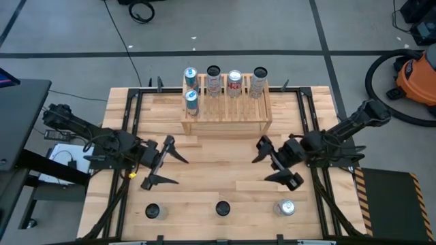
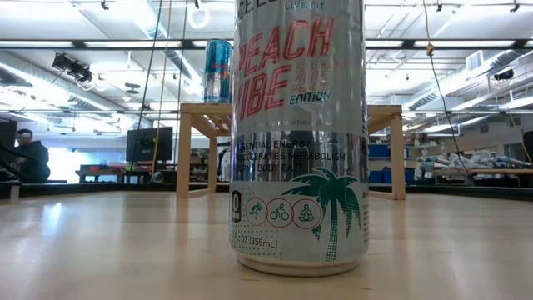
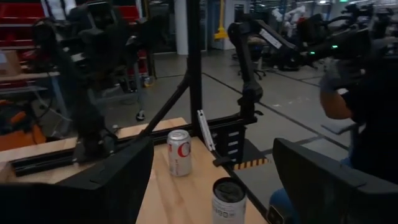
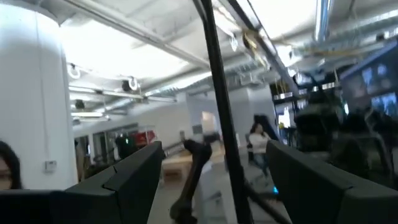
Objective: Place canned beverage on shelf
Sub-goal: Put the white and pink soda can on the shelf aligned with the white and pink soda can
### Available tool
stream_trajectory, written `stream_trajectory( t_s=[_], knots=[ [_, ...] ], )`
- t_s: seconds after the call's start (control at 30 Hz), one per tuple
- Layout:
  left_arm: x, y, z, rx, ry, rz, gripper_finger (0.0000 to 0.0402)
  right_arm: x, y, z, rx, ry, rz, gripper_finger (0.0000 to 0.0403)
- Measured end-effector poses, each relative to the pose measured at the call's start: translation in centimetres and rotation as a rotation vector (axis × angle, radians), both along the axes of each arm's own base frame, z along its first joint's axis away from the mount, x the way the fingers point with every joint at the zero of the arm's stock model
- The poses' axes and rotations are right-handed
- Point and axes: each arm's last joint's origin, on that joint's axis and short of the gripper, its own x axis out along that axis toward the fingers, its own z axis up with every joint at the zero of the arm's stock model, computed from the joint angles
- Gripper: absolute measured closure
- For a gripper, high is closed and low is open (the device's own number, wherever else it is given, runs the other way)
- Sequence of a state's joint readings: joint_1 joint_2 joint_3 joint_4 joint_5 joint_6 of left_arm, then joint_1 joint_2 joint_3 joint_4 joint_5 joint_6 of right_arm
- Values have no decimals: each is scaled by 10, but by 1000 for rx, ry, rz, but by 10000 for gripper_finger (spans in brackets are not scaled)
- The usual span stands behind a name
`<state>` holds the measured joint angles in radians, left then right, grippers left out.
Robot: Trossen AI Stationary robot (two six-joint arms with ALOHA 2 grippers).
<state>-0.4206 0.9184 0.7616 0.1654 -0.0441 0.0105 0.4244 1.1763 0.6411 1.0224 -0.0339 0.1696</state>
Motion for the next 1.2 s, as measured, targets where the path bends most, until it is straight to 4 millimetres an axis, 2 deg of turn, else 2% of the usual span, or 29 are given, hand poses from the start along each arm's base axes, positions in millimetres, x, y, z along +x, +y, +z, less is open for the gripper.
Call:
stream_trajectory(
  t_s=[0.27,0.47,0.7,0.8,1.03,1.2],
  knots=[
    [0,1,0,-35,13,34,70,-5,6,2,-170,-125,52,100],
    [1,2,0,-92,32,69,70,-5,7,2,-236,-164,32,79],
    [1,2,0,-99,34,85,70,3,1,-8,-288,-51,15,23],
    [1,3,0,-99,35,94,70,4,0,-10,-258,-14,24,6],
    [1,3,-2,-91,49,99,70,-2,16,-14,-210,60,118,14],
    [1,3,-3,-85,61,100,70,-9,32,-18,-178,137,18,16]
  ],
)
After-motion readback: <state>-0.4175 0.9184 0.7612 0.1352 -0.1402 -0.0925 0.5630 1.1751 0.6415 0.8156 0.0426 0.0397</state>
